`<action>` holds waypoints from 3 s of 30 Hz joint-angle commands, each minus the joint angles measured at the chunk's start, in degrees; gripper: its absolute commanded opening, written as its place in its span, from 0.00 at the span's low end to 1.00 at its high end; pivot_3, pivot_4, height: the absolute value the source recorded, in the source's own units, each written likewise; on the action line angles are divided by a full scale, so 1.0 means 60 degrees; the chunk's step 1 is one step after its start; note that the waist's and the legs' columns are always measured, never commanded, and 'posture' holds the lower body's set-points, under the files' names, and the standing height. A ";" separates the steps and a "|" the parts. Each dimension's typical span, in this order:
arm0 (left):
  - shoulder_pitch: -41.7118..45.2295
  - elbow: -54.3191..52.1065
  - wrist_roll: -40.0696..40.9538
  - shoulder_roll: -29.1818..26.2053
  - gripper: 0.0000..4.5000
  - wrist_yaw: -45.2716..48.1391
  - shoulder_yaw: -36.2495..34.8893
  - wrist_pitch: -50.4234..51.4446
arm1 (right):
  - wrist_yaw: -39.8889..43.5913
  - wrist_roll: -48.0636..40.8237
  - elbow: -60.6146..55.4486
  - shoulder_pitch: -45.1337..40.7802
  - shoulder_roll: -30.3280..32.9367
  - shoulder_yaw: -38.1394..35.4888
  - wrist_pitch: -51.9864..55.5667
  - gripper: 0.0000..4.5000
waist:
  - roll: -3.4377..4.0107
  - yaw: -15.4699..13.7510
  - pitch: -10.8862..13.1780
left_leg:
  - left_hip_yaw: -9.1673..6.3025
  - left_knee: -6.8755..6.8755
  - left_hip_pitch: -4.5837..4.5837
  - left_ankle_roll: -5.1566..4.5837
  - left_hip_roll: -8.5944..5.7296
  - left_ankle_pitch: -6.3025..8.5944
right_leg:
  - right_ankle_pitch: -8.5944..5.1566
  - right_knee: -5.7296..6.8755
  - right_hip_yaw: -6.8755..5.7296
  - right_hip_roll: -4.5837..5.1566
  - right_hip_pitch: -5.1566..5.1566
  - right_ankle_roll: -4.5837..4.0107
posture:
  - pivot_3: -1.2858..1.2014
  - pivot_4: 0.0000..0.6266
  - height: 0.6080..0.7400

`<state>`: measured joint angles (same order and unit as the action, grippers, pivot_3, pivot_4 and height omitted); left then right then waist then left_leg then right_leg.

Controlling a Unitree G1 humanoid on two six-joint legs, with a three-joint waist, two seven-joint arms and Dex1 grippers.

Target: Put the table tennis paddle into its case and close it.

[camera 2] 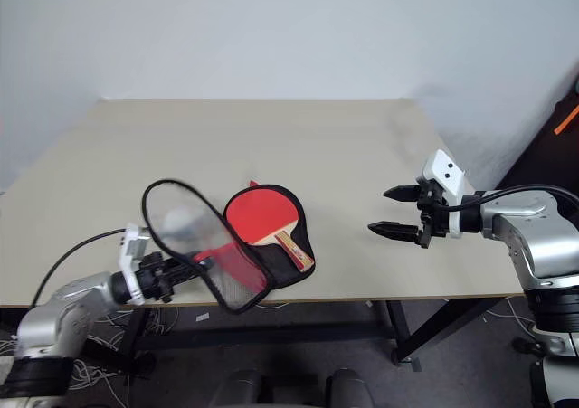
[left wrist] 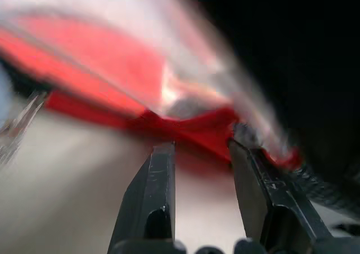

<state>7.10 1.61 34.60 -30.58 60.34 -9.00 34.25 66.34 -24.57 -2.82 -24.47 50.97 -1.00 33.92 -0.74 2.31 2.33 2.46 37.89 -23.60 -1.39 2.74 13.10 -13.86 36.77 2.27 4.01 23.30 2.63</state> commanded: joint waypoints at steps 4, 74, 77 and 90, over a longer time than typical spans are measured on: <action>0.1689 0.0738 -0.0653 0.1344 0.34 -0.1513 0.1006 0.0105 | -0.0116 -0.0066 -0.0151 -0.0141 0.0020 -0.0225 -0.0007 1.00 | -0.0005 0.0026 0.0000 | -0.0003 0.0005 -0.0004 -0.0003 -0.0007 -0.0001 | 0.0020 -0.0001 0.0012 -0.0009 -0.0001 0.0036 | 0.52 0.00 1.00; 0.1373 0.1012 0.4172 0.3507 0.92 -0.6623 -0.1801 0.7240 | -0.0561 -0.0510 -0.1646 0.0398 -0.0381 -0.0054 0.0588 1.00 | 0.0006 -0.0214 -0.0010 | -0.0042 0.0027 0.0006 -0.0006 -0.0046 0.0000 | -0.0001 -0.0012 0.0022 -0.0008 -0.0044 0.0027 | 0.52 0.00 1.00; 0.1453 0.0982 0.4363 0.3259 0.92 -0.6778 -0.2157 0.7654 | -0.0596 -0.0520 -0.1681 0.0427 -0.0421 -0.0035 0.0599 1.00 | 0.0002 -0.0199 -0.0010 | -0.0046 0.0026 0.0006 -0.0005 -0.0045 0.0000 | -0.0001 -0.0012 0.0021 -0.0010 -0.0044 0.0027 | 0.52 0.00 1.00; 0.1640 0.1164 0.5666 0.2192 0.92 -0.7494 -0.3595 0.9709 | -0.0854 -0.0601 -0.1918 0.0646 -0.0660 -0.0012 0.0744 1.00 | -0.0006 -0.0064 -0.0007 | -0.0044 0.0016 0.0004 -0.0003 -0.0035 0.0000 | 0.0000 0.0000 0.0021 -0.0015 -0.0024 0.0027 | 0.52 0.00 1.00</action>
<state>16.67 9.10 66.66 -16.64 15.43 -30.19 92.04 61.39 -27.06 -12.44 -20.04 46.90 -0.30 38.51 -0.77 1.93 2.28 2.20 37.98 -23.58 -1.41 2.53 13.10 -13.85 36.77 2.40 3.92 23.16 2.78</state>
